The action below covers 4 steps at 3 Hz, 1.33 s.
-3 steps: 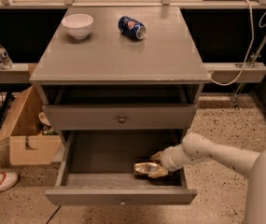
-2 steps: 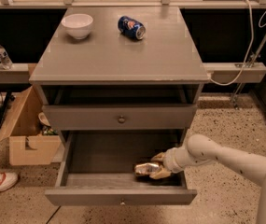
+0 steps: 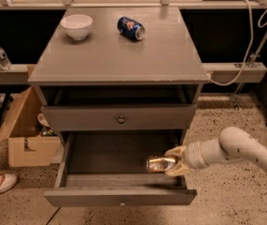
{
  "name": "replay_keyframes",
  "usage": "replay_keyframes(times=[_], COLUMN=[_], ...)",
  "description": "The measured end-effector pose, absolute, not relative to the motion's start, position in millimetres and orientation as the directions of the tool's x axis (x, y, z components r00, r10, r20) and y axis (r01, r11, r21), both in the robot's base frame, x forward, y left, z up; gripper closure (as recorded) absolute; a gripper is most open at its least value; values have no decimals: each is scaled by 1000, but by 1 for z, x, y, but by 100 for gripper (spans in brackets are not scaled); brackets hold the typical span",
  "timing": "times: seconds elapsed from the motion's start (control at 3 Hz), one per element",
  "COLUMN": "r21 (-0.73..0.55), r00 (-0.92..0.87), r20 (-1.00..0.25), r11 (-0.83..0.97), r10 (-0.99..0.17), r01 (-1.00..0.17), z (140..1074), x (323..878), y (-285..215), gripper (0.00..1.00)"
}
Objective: Pick orange can from middle drawer and place on counter
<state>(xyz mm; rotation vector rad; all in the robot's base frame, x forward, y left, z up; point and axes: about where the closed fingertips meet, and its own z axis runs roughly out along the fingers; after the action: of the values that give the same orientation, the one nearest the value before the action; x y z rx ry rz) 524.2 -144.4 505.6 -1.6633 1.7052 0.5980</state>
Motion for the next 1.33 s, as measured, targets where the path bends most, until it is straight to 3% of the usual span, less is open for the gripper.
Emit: replay_keyframes(times=[0.33,1.0,1.33], r21=[-149,-126,-163], r00=[89,90,123], r20=[-774,-781,-774], r11=[44,15,7], r10=[-627,-618,-621], r01=[-988,-992,-987], z=[567,566,610], x=[516,509,508], y=[-171,-165,-167], gripper=[100,100,100])
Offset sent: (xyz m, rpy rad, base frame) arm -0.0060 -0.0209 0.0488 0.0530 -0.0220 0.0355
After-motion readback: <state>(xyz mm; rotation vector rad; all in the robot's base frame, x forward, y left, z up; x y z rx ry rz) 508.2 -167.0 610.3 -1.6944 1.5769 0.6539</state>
